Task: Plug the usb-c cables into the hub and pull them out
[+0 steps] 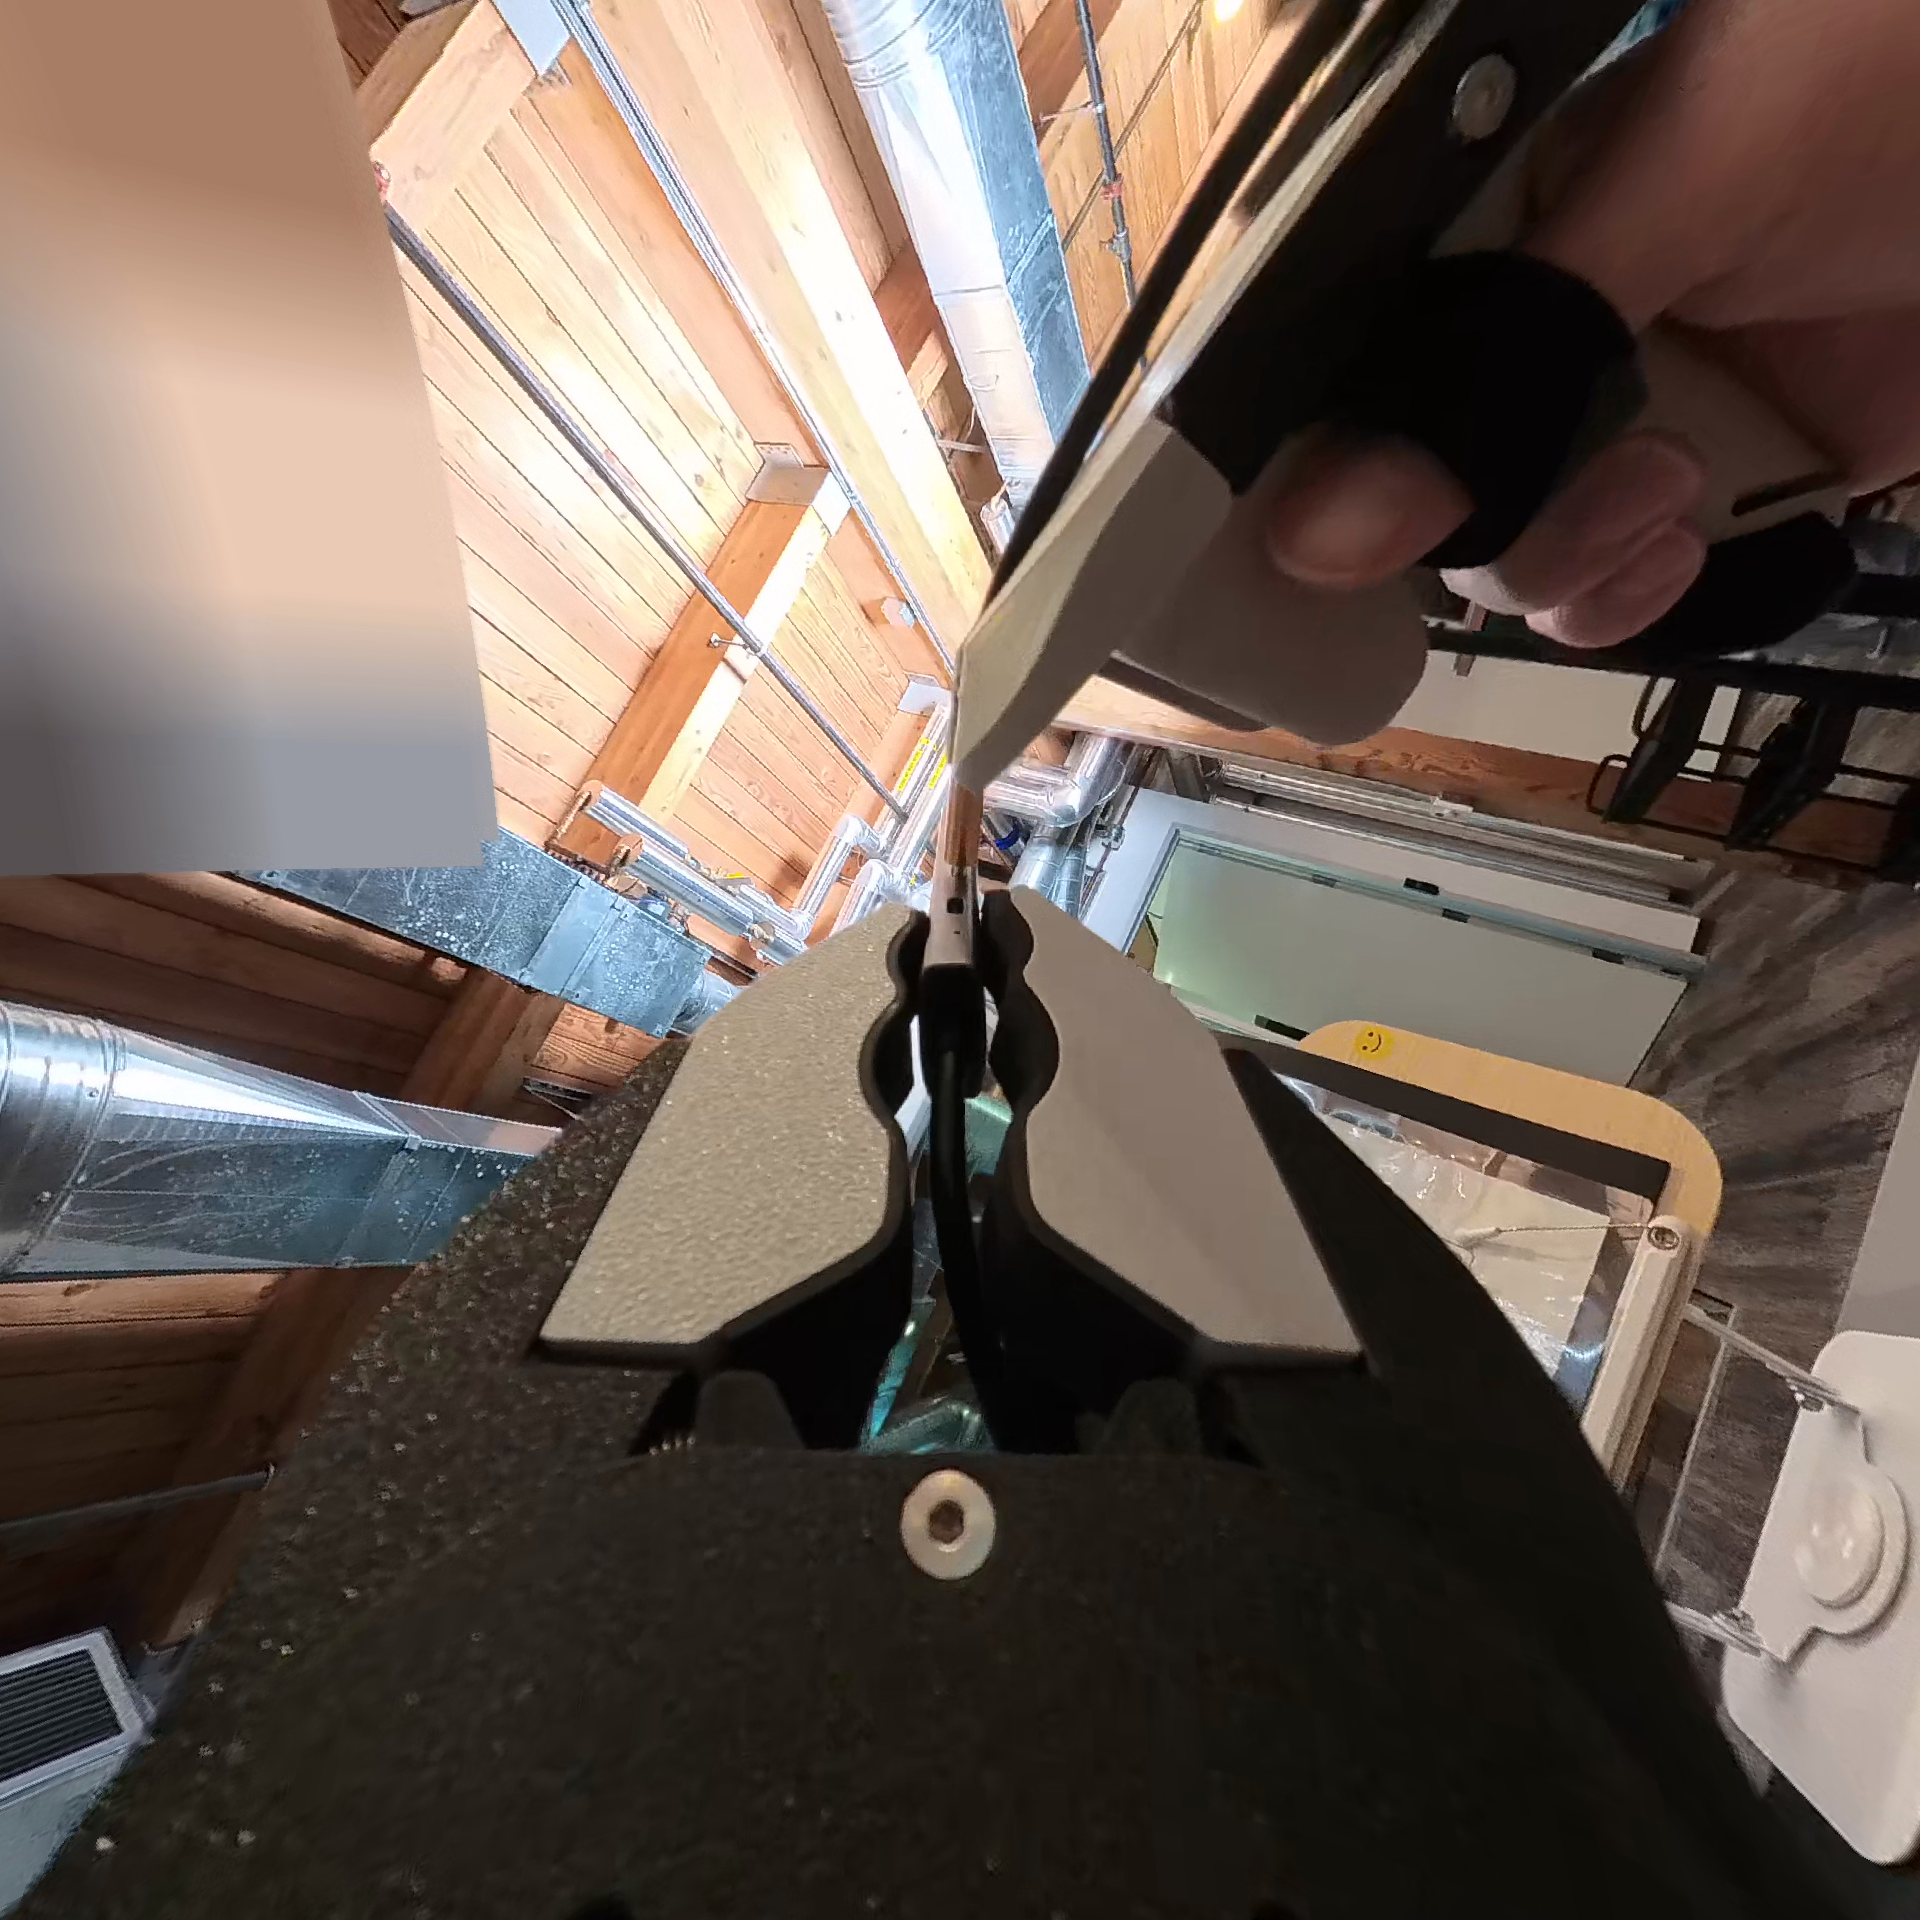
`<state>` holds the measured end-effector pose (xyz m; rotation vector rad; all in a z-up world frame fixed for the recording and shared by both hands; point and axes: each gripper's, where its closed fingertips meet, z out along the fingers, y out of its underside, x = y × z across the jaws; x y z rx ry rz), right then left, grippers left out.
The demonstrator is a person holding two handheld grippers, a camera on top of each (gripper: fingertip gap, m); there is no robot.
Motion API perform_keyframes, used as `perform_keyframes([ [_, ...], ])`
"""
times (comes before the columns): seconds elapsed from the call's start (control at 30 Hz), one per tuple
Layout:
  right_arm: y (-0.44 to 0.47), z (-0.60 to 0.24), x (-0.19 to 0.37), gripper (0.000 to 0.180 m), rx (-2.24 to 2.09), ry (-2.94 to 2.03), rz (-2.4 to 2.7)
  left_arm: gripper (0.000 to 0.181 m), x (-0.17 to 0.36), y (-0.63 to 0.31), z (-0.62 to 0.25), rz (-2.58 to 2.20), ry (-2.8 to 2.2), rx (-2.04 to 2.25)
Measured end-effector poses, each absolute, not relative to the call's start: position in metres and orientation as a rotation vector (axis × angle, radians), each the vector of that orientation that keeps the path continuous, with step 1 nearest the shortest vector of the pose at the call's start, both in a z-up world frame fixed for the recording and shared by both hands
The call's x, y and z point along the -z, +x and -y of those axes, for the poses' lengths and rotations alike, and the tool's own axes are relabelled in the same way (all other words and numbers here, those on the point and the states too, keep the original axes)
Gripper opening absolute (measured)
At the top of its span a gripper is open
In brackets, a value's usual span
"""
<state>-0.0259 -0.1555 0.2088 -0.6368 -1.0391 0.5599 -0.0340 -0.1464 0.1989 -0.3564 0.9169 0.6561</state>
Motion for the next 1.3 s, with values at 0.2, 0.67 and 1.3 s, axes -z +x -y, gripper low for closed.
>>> perform_keyframes([
  [0.2,-0.024,0.156,-0.209,0.013,-0.517,-0.610,1.036,0.010,-0.199,-0.032,0.145,-0.923,-0.366,-0.642],
  [0.67,-0.027,0.162,-0.217,0.012,-0.295,-0.496,0.916,0.009,-0.204,-0.034,0.144,-0.902,-0.406,-0.560],
  [1.3,-0.030,0.147,-0.215,0.013,-0.376,-0.623,0.920,0.010,-0.202,-0.038,0.135,-0.914,-0.353,-0.744],
])
